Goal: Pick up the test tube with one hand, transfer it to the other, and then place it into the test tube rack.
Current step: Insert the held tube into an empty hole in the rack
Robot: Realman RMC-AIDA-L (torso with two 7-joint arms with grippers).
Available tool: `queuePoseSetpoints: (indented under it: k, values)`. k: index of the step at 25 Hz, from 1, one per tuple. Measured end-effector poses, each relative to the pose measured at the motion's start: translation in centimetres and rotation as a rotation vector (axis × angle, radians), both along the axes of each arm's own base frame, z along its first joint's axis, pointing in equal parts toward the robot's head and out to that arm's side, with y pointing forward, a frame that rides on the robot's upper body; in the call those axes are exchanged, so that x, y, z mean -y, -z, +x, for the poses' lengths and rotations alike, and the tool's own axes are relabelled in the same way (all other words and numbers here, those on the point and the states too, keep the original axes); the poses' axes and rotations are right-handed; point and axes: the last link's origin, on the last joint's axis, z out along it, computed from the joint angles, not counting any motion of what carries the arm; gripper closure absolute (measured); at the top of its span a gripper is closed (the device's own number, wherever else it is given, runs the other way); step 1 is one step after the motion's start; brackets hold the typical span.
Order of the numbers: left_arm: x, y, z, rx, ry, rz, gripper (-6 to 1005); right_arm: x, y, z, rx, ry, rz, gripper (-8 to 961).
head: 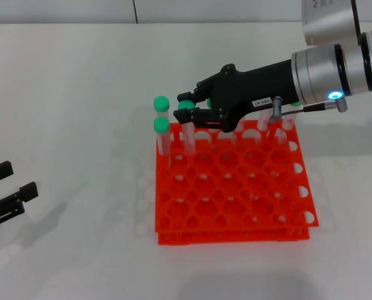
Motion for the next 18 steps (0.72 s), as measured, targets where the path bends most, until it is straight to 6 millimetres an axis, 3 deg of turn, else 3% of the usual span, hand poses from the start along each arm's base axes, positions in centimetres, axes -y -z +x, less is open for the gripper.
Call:
queuePoseSetpoints:
  k: [18]
  values:
    - [-0.16,-0.06,0.04,-0.003,0.004,0.001,285,0.59,0.1,0.3,-0.02,-0.033,0.006,582]
